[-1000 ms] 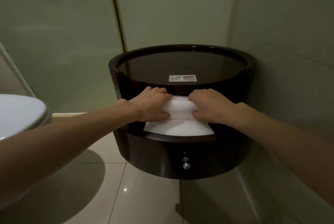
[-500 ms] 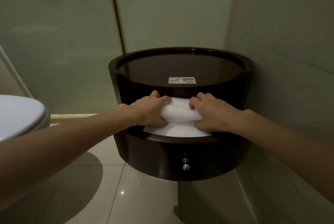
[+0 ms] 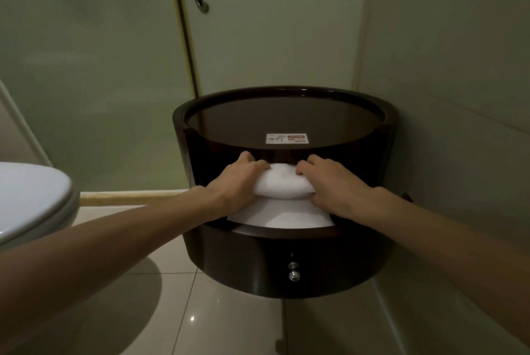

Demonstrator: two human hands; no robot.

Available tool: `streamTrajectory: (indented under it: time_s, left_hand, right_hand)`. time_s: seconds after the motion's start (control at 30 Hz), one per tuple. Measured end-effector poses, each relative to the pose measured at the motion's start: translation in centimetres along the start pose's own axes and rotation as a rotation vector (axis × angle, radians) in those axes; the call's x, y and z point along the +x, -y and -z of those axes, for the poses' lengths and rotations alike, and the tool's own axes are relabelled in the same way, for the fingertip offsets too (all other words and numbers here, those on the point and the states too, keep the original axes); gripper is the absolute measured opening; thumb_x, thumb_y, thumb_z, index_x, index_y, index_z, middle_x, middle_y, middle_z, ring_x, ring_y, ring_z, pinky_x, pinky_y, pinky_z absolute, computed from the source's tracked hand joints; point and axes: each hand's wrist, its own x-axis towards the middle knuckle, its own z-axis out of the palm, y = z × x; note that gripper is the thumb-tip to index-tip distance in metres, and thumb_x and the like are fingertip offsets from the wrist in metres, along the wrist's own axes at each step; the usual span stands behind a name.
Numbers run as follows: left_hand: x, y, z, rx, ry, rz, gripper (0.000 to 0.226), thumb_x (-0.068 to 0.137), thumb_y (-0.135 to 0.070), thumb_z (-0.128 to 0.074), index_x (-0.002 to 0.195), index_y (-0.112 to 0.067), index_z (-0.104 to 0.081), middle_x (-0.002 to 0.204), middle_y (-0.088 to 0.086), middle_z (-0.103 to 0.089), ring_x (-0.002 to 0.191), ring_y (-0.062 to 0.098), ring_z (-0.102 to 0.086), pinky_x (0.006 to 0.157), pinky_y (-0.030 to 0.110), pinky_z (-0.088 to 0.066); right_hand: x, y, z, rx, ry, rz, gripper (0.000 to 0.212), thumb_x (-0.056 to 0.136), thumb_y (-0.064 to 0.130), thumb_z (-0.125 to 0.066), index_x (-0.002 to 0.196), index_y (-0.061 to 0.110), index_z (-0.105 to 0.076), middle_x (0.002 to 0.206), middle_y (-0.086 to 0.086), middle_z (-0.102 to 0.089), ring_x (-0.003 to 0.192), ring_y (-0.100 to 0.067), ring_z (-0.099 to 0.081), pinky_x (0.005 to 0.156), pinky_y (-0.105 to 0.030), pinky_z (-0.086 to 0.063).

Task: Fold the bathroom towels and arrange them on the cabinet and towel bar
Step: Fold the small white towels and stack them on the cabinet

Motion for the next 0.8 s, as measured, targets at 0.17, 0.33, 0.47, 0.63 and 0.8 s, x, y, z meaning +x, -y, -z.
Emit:
streamTrajectory:
  time_s: [0.17, 0.33, 0.47, 0.63, 0.8]
  left_hand:
    - [-0.9, -0.6, 2.5, -0.042, -0.086, -0.061, 0.050, 0.071, -0.016, -0.072, 0.116, -0.031, -0.057, 0.114, -0.001, -0.050, 0.097, 0.018, -0.052, 0.087, 0.033, -0.046]
    - [-0.8, -1.6, 6.5, -0.069, -0.154, -0.093, 0.044, 0.064, -0.011, -0.070, 0.106, -0.023, -0.062, 0.101, -0.001, -0.064, 0.094, 0.020, -0.060, 0.079, 0.035, -0.050]
    - [0.2, -1.8, 9.8, -0.094, -0.151, -0.108, 0.034, 0.060, -0.017, -0.071, 0.092, -0.021, -0.062, 0.086, -0.005, -0.067, 0.082, 0.018, -0.063, 0.068, 0.033, -0.051]
    - [2.6, -2.1, 14.0, -0.146, -0.193, -0.122, 0.032, 0.051, -0.024, -0.067, 0.082, -0.025, -0.060, 0.070, -0.011, -0.062, 0.070, 0.016, -0.060, 0.055, 0.026, -0.045]
    - [6.5, -2.1, 18.3, -0.125, -0.337, -0.161, 0.042, 0.057, -0.012, -0.075, 0.098, -0.019, -0.064, 0.087, -0.003, -0.064, 0.084, 0.020, -0.061, 0.070, 0.031, -0.049]
  right_hand:
    - [-0.5, 0.1, 2.1, 0.041, -0.094, 0.034, 0.032, 0.077, 0.012, -0.067, 0.105, 0.024, -0.055, 0.102, 0.003, -0.055, 0.089, -0.013, -0.052, 0.076, -0.029, -0.048]
    - [-0.3, -0.1, 5.6, 0.067, -0.180, 0.037, 0.029, 0.073, 0.012, -0.064, 0.100, 0.020, -0.056, 0.096, -0.001, -0.060, 0.084, -0.019, -0.056, 0.069, -0.032, -0.047]
    - [1.0, -0.3, 9.0, 0.104, -0.188, 0.025, 0.034, 0.068, 0.012, -0.061, 0.100, 0.021, -0.056, 0.092, -0.002, -0.065, 0.083, -0.024, -0.060, 0.069, -0.042, -0.052]
    - [3.4, -1.3, 12.7, 0.100, -0.236, 0.037, 0.027, 0.066, 0.012, -0.064, 0.092, 0.018, -0.056, 0.087, 0.001, -0.062, 0.079, -0.023, -0.058, 0.061, -0.031, -0.043]
    - [5.8, -2.5, 15.8, 0.099, -0.343, 0.016, 0.027, 0.071, 0.011, -0.065, 0.095, 0.018, -0.056, 0.090, -0.005, -0.062, 0.081, -0.024, -0.058, 0.063, -0.032, -0.045]
